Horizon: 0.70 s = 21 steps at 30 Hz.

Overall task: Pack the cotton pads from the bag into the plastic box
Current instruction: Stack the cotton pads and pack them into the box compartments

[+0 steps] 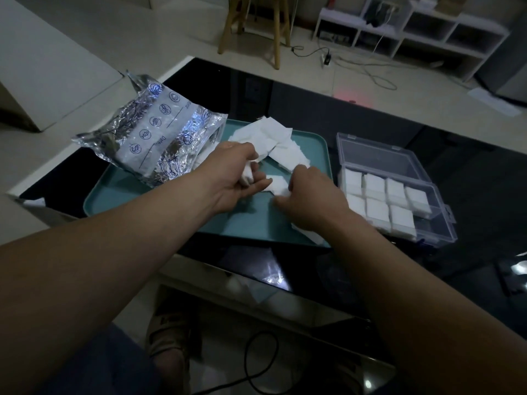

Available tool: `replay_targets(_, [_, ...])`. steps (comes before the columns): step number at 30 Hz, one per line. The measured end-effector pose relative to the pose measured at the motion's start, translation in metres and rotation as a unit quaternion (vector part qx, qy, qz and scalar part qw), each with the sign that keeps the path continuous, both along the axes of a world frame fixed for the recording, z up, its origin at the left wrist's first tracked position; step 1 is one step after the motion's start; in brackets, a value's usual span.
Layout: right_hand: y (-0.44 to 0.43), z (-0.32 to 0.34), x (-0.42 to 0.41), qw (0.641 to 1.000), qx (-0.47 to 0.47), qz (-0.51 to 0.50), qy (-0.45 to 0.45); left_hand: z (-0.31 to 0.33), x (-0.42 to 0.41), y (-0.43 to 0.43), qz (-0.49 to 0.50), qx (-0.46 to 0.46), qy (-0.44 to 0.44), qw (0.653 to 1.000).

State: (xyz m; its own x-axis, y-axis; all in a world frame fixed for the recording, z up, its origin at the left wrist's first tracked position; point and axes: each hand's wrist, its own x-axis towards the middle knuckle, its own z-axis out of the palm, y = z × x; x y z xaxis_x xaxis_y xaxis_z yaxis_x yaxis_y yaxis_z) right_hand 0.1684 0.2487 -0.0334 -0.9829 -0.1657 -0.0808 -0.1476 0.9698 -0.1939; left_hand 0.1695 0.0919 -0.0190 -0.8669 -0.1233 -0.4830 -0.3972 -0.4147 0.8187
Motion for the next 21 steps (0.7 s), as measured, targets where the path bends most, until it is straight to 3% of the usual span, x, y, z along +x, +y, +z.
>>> replay_targets(5, [0.002,-0.008,0.002,0.999,0.018,0.024,0.030,-0.002,-0.003,-0.001,-0.002,-0.041,0.009,0.999])
replay_targets(8, [0.013,0.002,0.000,0.995,-0.094,-0.017,-0.006,-0.004,-0.004,0.000,-0.012,-0.051,0.006,0.999])
replay_targets(13, [0.021,0.025,0.000,0.947,-0.311,-0.073,-0.038,-0.007,0.000,0.006,-0.085,-0.056,-0.011,0.995])
replay_targets(17, [0.012,0.023,0.009,0.917,-0.385,-0.043,-0.098,-0.006,0.009,0.014,-0.181,-0.054,0.012,0.982])
replay_targets(21, [0.006,0.025,0.007,0.898,-0.415,-0.036,-0.141,-0.002,0.008,0.010,-0.139,-0.019,0.017,0.990])
